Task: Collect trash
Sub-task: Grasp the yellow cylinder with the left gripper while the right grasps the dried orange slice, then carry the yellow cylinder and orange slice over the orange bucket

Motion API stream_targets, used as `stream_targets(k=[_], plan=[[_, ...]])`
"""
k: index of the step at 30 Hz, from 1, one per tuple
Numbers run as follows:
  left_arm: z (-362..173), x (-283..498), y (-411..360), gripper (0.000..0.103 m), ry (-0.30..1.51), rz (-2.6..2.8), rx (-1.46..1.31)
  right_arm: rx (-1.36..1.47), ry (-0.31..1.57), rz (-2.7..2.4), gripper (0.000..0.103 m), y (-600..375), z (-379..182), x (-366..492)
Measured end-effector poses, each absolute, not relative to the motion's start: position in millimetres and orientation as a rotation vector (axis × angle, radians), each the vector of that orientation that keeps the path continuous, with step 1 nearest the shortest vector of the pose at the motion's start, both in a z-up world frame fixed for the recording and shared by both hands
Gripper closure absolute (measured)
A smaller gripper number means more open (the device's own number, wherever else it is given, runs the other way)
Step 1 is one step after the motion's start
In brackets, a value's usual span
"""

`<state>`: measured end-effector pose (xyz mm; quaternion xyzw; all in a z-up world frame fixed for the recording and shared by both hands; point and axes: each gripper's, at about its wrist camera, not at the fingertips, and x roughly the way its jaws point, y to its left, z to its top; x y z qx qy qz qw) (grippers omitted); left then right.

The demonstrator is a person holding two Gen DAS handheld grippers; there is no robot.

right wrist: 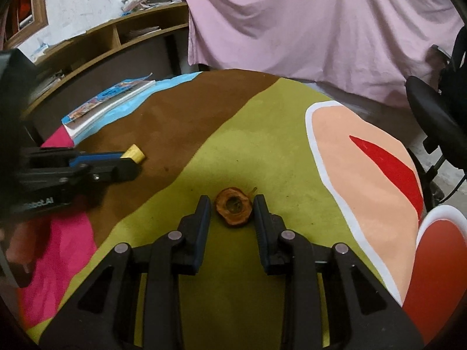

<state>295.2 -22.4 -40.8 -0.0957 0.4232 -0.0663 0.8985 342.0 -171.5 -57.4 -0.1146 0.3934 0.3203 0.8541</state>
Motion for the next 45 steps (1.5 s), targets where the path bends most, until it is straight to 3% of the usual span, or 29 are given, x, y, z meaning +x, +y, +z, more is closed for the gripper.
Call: stream_targets(k=[8,23,45], plan=[[-29.9,281.7,-29.4,0.092,0.839,-0.122,-0.167,-0.239,0.703,0.606,0.047,-181.4,-43.2,327.2],[8.2,258.7,-85.0,0.092,0.615,-0.182,-0.082,-0.025,0.26,0.456,0.047,-260.7,4.4,256.2],[36.3,259.4,-231.0,0.091,0.408,-0.452,0.092,0.123,0.165,0.179,0.047,-397.1,25.9,228.0]])
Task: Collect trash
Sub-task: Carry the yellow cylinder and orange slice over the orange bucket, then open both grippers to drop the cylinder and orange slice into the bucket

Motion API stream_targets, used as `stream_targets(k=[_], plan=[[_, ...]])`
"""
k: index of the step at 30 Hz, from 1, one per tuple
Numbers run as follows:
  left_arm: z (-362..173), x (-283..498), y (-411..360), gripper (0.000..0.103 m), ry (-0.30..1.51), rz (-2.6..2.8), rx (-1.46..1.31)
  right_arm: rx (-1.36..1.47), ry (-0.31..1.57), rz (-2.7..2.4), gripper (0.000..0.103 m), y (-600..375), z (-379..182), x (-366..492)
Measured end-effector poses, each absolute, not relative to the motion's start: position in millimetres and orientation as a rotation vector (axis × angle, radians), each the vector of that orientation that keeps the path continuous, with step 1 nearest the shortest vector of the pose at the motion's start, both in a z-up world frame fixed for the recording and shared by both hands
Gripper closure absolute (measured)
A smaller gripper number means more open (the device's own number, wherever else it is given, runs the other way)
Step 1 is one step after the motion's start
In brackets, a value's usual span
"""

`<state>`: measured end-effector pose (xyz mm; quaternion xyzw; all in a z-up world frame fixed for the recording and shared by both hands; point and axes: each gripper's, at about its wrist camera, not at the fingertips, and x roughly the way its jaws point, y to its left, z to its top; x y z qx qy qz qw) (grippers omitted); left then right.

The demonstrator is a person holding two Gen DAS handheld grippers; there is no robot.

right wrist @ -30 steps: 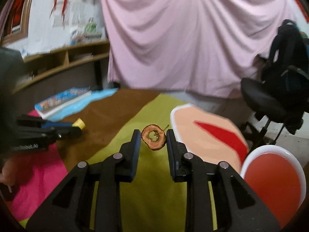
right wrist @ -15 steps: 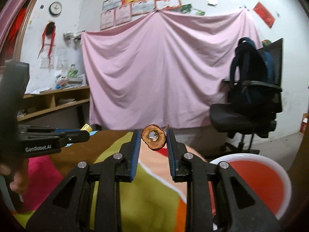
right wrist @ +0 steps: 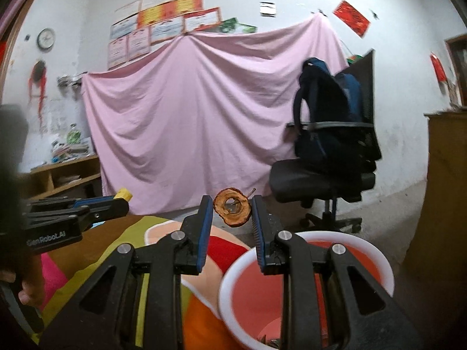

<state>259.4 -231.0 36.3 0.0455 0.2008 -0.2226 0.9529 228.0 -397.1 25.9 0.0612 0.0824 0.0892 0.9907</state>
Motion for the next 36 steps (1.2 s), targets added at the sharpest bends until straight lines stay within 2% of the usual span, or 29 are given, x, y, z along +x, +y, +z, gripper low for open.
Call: stream_targets(k=[17,36], plan=[[17.4,281.7,-293.7,0.091,0.49,-0.562,0.164,0.275,0.293,0.065,0.046,-454.5,10.2,244.2],[-14.6,304.6,-317.2,0.091,0.658,-0.607,0.158,0.337,0.452,0.03,0.046,-474.5,-13.8,262.8]])
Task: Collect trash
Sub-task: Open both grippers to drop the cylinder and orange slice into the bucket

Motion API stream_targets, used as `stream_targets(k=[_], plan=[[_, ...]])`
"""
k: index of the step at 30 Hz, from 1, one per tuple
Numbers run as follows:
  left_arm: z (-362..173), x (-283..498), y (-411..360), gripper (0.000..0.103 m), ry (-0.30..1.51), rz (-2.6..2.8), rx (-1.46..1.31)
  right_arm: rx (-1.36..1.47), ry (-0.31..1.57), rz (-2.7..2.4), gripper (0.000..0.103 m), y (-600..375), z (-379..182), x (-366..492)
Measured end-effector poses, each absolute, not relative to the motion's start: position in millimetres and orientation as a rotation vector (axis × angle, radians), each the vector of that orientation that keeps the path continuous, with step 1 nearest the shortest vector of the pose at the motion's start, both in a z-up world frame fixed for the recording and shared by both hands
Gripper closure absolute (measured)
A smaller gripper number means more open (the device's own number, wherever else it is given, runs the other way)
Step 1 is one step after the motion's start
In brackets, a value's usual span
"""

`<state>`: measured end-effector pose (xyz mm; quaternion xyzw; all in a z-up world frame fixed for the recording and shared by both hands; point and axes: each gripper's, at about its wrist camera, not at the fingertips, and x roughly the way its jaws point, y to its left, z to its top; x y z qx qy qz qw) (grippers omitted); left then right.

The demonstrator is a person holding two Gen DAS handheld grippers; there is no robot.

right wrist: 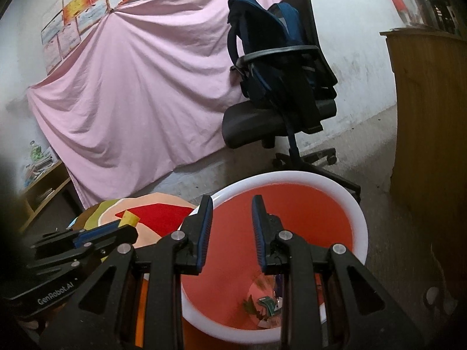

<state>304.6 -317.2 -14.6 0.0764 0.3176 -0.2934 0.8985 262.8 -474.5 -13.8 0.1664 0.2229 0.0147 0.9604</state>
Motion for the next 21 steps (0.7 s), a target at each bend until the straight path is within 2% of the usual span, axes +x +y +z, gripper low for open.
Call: stream_targets(k=[6,11,18,21], plan=[[-19.5,308.3,-321.1,0.089,0.689,-0.608,0.157,0.372,0.463,0.02,0.046,-481.6,-16.5,261.9],[-18.5,307.2,-319.5,0.072,0.684,-0.599,0.146,0.394,0.47,0.012,0.046,-484.2,-18.2,260.3],[-14.8,306.1,-312.9,0.071,0.679,-0.581,0.142,0.395,0.469,0.011,0.046,-484.6,-17.9,260.1],[-12.3,304.4,-305.1,0.066,0.672,-0.563,0.133,0.388,0.468,0.009,0.045,-484.2,-16.9,259.6]])
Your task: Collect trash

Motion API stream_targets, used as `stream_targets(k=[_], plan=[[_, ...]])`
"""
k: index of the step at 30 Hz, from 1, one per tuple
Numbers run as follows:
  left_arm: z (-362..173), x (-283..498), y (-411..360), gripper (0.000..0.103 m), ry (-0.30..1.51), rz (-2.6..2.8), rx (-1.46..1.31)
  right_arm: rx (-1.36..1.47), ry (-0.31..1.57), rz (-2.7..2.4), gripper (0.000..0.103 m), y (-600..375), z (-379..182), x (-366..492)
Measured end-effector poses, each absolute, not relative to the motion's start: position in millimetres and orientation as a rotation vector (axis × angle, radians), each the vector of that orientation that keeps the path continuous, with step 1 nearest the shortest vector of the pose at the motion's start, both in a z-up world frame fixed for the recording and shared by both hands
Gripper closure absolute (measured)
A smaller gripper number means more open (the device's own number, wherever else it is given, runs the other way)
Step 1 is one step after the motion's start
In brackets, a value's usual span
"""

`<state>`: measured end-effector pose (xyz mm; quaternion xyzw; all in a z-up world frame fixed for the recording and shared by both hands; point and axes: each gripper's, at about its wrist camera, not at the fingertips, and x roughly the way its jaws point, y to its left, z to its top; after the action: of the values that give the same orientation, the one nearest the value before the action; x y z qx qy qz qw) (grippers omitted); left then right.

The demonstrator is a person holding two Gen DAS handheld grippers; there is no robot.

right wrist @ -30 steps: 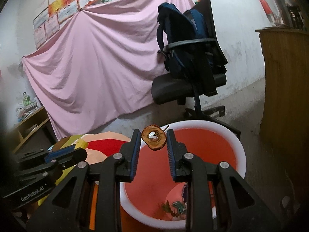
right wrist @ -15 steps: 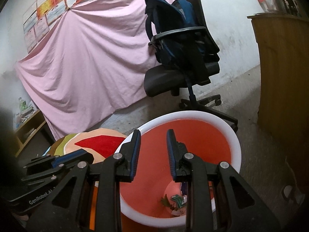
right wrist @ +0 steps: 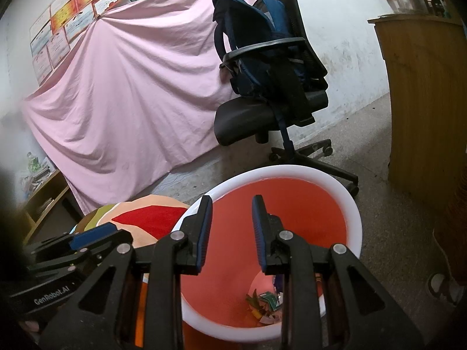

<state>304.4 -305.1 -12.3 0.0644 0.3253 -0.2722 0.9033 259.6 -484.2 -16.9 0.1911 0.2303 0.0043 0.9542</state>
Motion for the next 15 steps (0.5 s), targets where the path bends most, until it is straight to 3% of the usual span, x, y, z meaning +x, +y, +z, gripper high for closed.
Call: stream_targets(k=[6,15], plan=[[-5.8,298.5,-285.0,0.065,0.67,-0.511,0.101,0.348,0.457,-0.003,0.042,-475.7,-10.9,254.9],[11.7,265.3,-238.0,0.055,0.603,-0.428,0.037,0.213,0.391,-0.012,0.017,-442.5,9.2,232.1]])
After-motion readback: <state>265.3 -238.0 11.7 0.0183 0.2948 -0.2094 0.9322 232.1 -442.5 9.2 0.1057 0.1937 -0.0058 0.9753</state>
